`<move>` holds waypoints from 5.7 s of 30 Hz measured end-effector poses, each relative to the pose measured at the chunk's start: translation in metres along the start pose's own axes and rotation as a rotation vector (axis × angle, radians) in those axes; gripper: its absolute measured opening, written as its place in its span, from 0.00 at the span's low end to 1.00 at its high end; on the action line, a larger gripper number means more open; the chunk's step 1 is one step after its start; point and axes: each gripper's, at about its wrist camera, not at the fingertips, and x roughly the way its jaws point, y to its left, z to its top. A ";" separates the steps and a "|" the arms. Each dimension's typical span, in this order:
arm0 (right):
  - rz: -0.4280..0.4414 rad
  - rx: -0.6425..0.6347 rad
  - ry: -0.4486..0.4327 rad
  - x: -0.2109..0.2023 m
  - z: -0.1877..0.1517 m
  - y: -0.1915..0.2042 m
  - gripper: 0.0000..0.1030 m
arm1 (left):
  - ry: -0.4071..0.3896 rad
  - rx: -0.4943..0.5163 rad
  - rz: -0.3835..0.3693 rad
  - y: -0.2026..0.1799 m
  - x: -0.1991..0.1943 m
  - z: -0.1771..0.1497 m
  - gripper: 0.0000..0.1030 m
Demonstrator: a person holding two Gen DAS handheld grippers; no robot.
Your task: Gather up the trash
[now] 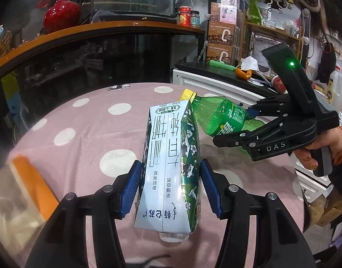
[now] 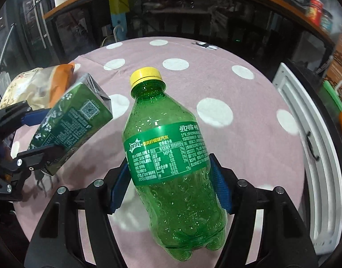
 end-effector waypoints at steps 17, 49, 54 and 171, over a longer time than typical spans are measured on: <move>-0.095 0.264 -0.136 -0.108 -0.143 -0.014 0.65 | 0.001 0.060 -0.160 -0.096 -0.039 -0.037 0.52; -0.318 0.780 0.193 -0.014 -0.371 -0.113 0.66 | 0.193 0.250 -0.415 -0.244 -0.002 -0.100 0.52; -0.374 0.789 0.143 -0.044 -0.372 -0.112 0.66 | 0.210 0.291 -0.409 -0.254 0.005 -0.106 0.52; -0.629 0.558 -0.529 -0.229 -0.272 0.126 0.94 | -0.195 0.032 -0.024 -0.127 -0.128 -0.069 0.95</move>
